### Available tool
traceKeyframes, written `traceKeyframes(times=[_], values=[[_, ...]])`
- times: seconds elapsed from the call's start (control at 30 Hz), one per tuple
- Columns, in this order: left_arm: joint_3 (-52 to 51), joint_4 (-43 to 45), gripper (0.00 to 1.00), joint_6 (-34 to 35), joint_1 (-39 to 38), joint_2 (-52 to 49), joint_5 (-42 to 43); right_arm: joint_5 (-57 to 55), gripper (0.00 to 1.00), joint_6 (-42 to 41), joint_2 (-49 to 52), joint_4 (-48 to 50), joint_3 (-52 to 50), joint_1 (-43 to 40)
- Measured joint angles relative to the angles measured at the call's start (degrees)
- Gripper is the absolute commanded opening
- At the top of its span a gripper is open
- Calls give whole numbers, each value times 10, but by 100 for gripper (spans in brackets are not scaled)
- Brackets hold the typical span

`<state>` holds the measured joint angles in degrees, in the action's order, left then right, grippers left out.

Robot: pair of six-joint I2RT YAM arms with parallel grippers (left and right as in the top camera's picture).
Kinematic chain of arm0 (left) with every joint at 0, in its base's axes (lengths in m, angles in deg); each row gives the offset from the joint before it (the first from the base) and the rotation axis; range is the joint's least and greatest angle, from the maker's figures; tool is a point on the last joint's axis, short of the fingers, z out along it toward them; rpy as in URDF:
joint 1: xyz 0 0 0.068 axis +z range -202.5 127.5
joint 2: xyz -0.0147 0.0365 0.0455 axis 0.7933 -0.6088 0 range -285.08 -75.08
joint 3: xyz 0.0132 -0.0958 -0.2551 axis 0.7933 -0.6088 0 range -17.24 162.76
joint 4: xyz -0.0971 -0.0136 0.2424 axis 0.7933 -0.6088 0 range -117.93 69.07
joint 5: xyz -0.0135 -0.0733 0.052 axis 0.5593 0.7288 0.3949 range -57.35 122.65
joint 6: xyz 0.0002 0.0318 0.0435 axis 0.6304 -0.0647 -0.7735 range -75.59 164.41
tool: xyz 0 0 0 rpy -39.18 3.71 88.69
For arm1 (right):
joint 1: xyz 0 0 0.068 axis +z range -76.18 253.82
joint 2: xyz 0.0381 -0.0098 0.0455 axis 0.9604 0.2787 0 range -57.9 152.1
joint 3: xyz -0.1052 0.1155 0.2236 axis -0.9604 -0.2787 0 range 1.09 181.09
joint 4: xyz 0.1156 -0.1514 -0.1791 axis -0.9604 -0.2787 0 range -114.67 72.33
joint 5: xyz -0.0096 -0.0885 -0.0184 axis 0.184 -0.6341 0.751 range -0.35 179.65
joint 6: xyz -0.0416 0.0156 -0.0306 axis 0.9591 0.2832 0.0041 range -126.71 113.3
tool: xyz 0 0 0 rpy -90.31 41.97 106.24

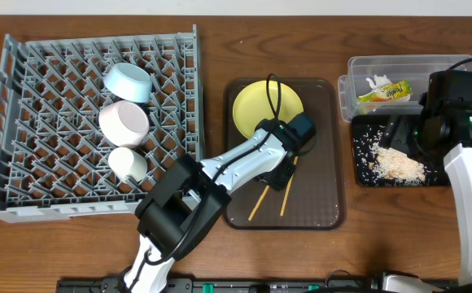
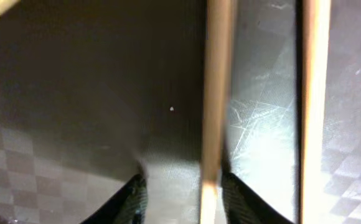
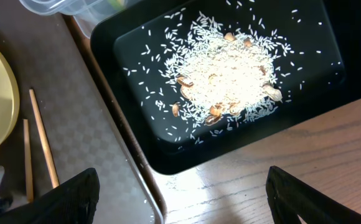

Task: Sort waste into correct bins and load items into the dishwasher rack
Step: 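Reach left gripper to the tray and grasp one wooden chopstick, then carry the chopstick with left gripper into the dish rack and release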

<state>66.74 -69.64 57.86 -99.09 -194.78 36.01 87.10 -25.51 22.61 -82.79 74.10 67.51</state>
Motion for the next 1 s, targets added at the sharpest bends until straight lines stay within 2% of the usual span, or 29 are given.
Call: traceKeyframes(times=[0.17,0.4,0.6,0.8,1.0], values=[[0,3,19,6,0,0,-3,0,83,0,0,0,0,0],[-1,4,6,10,-2,0,5,0,84,2,0,0,0,0],[-1,-5,6,9,-4,0,6,0,84,2,0,0,0,0],[-1,-70,7,-12,-5,9,7,0,83,2,0,0,0,0],[0,-107,6,-43,-5,96,8,0,83,2,0,0,0,0]])
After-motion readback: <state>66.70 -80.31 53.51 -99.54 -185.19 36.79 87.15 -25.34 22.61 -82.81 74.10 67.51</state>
